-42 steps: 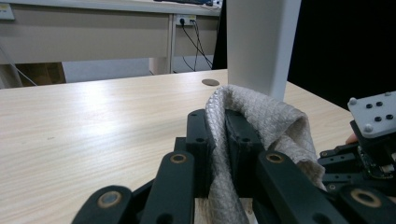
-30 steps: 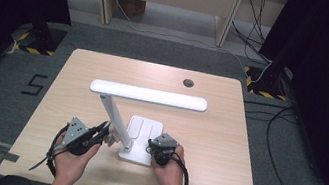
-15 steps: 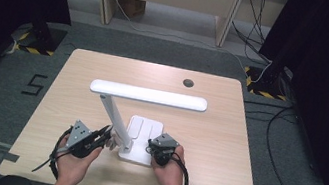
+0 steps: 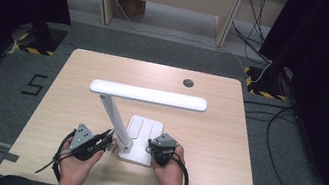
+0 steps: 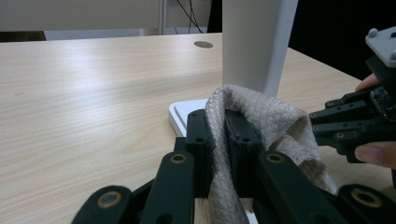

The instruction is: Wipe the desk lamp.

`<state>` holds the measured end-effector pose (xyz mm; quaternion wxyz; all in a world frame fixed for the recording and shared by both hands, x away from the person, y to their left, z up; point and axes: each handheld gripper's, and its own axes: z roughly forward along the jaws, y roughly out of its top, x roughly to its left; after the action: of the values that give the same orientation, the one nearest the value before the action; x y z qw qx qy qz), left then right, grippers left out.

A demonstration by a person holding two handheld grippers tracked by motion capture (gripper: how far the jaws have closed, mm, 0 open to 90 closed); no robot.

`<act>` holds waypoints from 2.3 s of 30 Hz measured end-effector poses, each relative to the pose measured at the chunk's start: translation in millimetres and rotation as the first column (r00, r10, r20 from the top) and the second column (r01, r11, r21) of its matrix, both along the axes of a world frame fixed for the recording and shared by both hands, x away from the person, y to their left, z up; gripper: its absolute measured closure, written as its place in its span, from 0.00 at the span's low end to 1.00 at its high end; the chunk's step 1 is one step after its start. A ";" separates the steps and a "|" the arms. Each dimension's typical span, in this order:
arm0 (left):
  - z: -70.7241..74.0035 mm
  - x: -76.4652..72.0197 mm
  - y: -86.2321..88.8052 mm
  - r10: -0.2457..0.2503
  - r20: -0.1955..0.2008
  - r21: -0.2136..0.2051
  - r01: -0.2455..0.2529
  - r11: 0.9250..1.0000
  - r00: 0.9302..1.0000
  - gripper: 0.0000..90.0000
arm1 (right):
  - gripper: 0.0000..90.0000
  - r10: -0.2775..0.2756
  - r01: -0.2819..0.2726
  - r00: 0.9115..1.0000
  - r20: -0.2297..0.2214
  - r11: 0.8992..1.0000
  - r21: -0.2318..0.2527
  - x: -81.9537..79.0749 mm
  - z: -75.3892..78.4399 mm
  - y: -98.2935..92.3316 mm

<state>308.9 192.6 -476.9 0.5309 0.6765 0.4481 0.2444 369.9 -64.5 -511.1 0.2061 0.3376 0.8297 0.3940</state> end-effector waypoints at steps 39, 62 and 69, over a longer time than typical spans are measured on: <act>-19.7 7.3 -6.3 -0.027 -0.067 0.034 0.029 0.999 0.997 0.90 | 1.00 0.001 -0.001 1.000 0.002 1.000 0.000 0.1 0.0 0.0; -24.0 7.6 -6.5 -0.049 -0.102 0.067 0.056 0.996 0.994 0.89 | 0.98 -0.002 0.002 1.000 0.004 1.000 -0.005 0.3 0.4 0.0; -23.2 5.5 -0.1 -0.055 -0.111 0.066 0.063 0.996 0.992 0.90 | 0.78 -0.042 0.043 0.998 -0.045 0.999 0.009 2.9 4.4 -3.0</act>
<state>314.4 192.4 -500.1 0.4890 0.7197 0.4475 0.2066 372.7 -67.5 -506.7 0.1940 0.3649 0.8248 0.3859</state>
